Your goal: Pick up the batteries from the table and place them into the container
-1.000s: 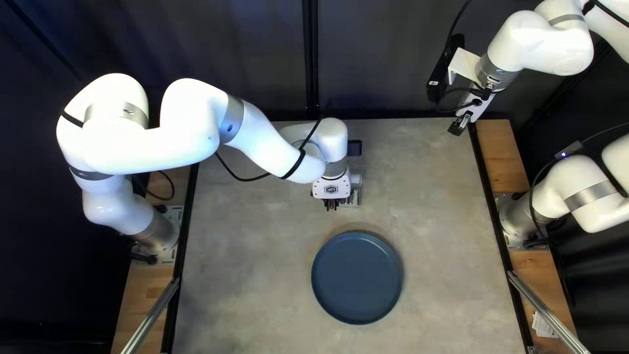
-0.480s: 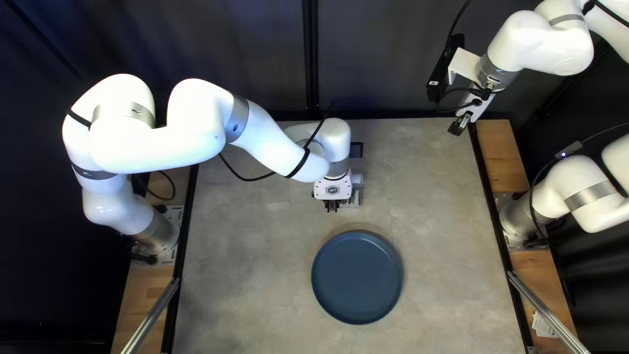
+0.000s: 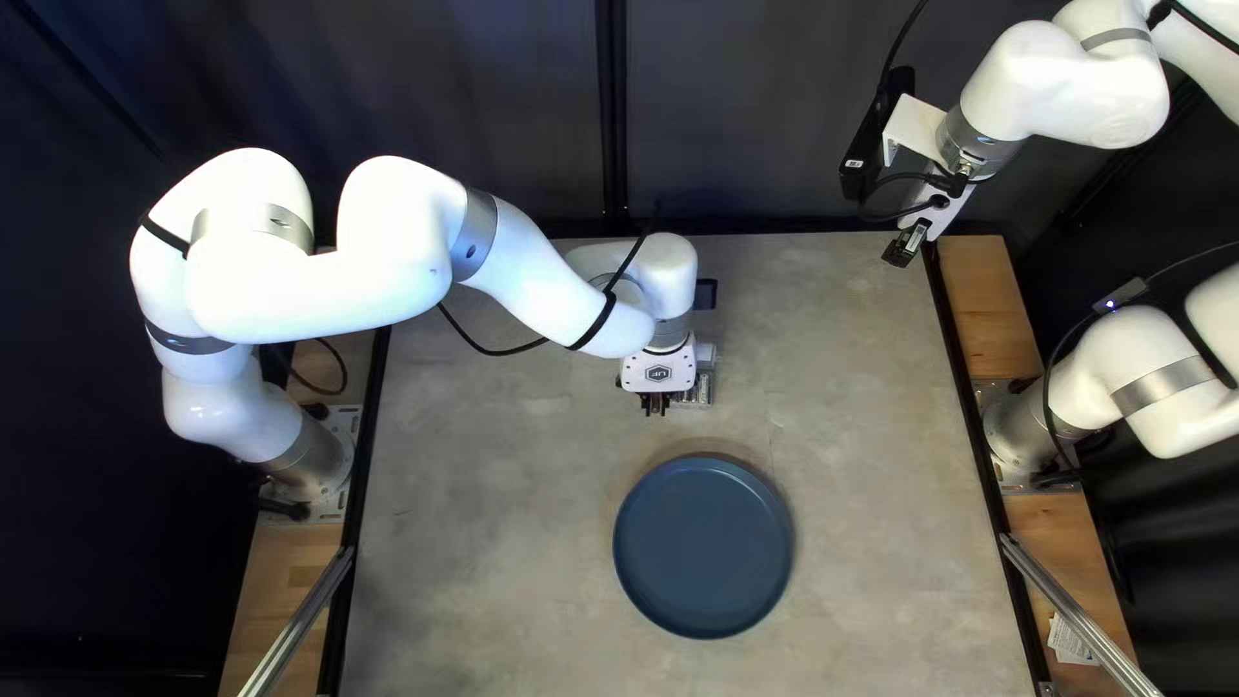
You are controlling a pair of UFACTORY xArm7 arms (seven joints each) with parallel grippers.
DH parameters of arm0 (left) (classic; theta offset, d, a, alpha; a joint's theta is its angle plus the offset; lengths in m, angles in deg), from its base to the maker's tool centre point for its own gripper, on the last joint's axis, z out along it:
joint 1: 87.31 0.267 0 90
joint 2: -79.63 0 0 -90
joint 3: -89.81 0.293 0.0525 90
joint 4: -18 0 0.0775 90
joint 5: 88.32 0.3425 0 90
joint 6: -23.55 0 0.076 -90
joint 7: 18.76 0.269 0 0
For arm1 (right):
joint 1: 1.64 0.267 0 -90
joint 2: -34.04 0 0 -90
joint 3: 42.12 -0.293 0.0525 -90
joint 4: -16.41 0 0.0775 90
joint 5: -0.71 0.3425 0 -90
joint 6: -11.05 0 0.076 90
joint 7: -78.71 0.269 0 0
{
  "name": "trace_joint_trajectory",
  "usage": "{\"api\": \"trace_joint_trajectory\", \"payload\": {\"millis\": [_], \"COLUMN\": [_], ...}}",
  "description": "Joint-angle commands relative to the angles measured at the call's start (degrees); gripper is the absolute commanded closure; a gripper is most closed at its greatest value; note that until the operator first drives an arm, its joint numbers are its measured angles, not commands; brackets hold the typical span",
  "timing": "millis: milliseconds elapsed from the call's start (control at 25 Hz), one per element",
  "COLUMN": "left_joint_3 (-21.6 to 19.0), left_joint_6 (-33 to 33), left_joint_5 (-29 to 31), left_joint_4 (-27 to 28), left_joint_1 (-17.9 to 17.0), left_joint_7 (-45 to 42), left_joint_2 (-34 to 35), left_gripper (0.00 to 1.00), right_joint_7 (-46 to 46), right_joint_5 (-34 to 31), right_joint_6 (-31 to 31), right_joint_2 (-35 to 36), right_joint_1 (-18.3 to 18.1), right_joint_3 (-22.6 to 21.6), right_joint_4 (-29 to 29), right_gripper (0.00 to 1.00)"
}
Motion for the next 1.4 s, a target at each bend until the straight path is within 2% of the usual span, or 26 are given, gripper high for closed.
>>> {"api": "trace_joint_trajectory", "payload": {"millis": [40,720,760,800,840,880,920,1160,1400], "left_joint_3": [0.2,1.7,1.8,1.9,2.1,2.2,2.3,2.4,2.3], "left_joint_6": [0.1,0.1,0.1,0.2,0.3,0.3,0.2,-0.6,-1.8], "left_joint_5": [0.2,4.4,4.7,5.2,5.7,6.2,6.6,8.5,9.5], "left_joint_4": [0.2,0.8,0.8,0.9,1.0,0.9,0.7,-1.8,-7.5], "left_joint_1": [0.1,-1.6,-1.7,-2.0,-2.3,-2.7,-2.9,-4.8,-6.2], "left_joint_7": [0.0,-2.4,-2.6,-3.1,-3.5,-4.0,-4.4,-7.6,-10.7], "left_joint_2": [0.0,-0.5,-0.5,-0.6,-0.5,-0.4,-0.2,2.5,7.8], "left_gripper": [1.00,1.00,0.76,0.37,0.23,0.03,0.00,0.00,0.00], "right_joint_7": [0.0,0.0,0.0,0.0,0.0,0.0,0.0,0.0,0.0], "right_joint_5": [0.0,0.0,0.0,0.0,0.0,0.0,0.0,0.0,0.0], "right_joint_6": [0.0,0.0,0.0,0.0,0.0,0.0,0.0,0.0,0.0], "right_joint_2": [0.0,0.0,0.0,0.0,0.0,0.0,0.0,0.0,0.0], "right_joint_1": [0.0,0.0,0.0,0.0,0.0,0.0,0.0,0.0,0.0], "right_joint_3": [0.0,0.0,0.0,0.0,0.0,0.0,0.0,0.0,0.0], "right_joint_4": [0.0,0.0,0.0,0.0,0.0,0.0,0.0,0.0,0.0], "right_gripper": [0.00,0.00,0.00,0.00,0.00,0.00,0.00,0.00,0.00]}}
